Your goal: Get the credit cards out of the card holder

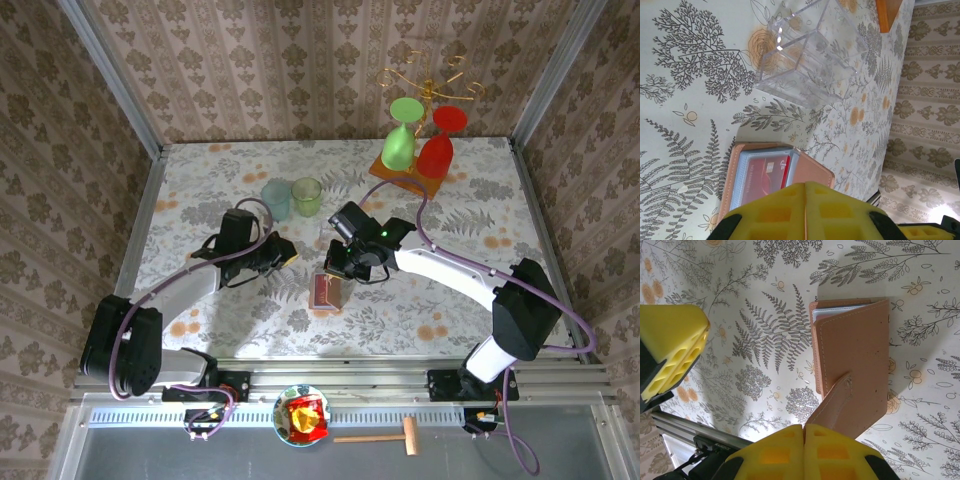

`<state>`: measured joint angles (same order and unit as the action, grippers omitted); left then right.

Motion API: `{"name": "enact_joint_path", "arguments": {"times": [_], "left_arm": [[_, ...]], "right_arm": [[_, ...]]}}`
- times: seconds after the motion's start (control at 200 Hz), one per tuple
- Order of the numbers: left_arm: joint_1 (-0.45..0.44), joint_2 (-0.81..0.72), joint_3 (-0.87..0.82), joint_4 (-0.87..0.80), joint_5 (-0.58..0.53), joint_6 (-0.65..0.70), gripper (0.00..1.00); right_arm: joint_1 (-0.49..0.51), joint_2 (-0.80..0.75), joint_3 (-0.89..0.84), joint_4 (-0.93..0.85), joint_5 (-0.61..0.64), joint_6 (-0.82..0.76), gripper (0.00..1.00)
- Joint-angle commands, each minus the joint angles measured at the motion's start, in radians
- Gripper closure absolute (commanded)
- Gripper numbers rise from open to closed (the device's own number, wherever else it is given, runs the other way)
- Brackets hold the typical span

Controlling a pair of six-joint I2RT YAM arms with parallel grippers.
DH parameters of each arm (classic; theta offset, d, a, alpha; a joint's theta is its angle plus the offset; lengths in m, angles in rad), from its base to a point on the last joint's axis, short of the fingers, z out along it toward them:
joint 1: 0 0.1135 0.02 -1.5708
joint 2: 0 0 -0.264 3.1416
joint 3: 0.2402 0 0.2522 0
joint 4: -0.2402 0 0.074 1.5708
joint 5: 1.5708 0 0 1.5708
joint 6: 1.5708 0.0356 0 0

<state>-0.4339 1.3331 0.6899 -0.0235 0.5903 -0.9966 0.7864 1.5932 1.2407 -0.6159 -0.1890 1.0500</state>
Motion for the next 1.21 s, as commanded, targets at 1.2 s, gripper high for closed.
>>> {"name": "enact_joint_path", "arguments": {"times": [1.2], "left_arm": [[-0.256, 0.257, 0.166, 0.124, -0.002, -0.059, 0.94]], "right_arm": [[-0.145, 0.092, -0.18, -0.047, 0.133, -0.252, 1.0]]}}
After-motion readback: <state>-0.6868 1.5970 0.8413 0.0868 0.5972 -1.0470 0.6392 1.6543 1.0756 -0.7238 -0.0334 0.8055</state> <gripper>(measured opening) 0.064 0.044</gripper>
